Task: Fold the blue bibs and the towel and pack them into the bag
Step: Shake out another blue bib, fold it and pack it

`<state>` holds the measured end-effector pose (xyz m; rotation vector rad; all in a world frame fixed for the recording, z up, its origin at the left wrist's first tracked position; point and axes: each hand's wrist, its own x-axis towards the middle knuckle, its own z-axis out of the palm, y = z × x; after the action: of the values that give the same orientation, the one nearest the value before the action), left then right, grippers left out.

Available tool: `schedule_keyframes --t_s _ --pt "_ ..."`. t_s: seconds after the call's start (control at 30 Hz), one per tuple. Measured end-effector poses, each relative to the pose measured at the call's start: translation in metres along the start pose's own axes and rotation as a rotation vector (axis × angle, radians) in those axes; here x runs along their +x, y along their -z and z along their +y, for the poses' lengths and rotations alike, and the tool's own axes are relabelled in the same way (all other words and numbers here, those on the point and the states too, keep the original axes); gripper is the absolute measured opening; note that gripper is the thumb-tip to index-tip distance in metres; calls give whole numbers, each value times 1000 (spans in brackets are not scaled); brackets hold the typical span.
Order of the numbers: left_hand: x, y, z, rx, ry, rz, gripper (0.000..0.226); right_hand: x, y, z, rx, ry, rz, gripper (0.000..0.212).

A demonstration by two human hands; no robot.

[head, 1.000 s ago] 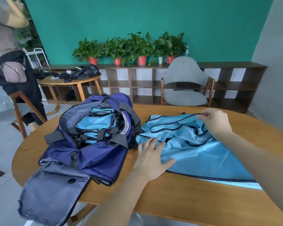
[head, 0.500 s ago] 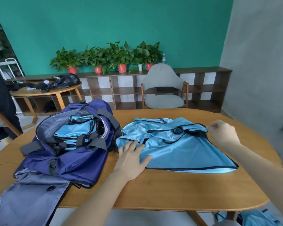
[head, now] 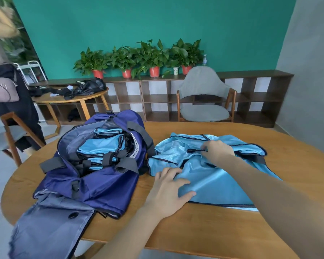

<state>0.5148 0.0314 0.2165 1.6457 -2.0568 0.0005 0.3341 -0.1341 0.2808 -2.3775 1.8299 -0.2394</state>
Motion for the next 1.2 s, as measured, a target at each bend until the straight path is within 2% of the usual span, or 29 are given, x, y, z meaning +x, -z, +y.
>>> schedule_keyframes --t_s 0.07,0.17,0.2,0.33,0.37,0.43,0.47,0.6,0.73,0.8,0.87,0.93,1.07,1.2 --pt "0 1 1 -13 7 -25 55 15 4 6 85 -26 -12 22" --pt "3 0 0 -24 9 -33 58 29 13 13 409 -88 -6 26" --pt "4 0 0 -35 8 -32 58 33 18 16 514 -127 42 25" --pt "3 -1 -2 -86 -2 7 58 58 42 48 932 -407 413 23" --pt "3 -2 -3 -78 -13 19 59 61 46 55 922 -432 439 31" --pt "4 -4 -3 -67 -35 42 61 53 48 60 888 -414 381 52" --pt "4 -4 -3 -69 -39 51 62 44 47 60 881 -376 341 56" --pt "5 -4 -3 -32 -63 49 62 -6 36 63 694 -149 241 38" --pt "3 -3 0 5 -114 25 58 -71 26 78 668 27 64 11" --pt "4 -3 1 44 -163 21 53 -109 24 86 621 89 -58 13" --pt "3 -2 4 57 -196 4 48 -143 18 95 528 145 -163 28" --pt "1 -3 7 -9 -156 -46 50 -166 8 105 410 210 -165 40" --pt "-11 -1 17 -20 -104 -4 65 -187 -2 115 360 209 -31 13" --pt "-23 9 35 97 -56 -138 79 -202 1 107 379 123 58 13"
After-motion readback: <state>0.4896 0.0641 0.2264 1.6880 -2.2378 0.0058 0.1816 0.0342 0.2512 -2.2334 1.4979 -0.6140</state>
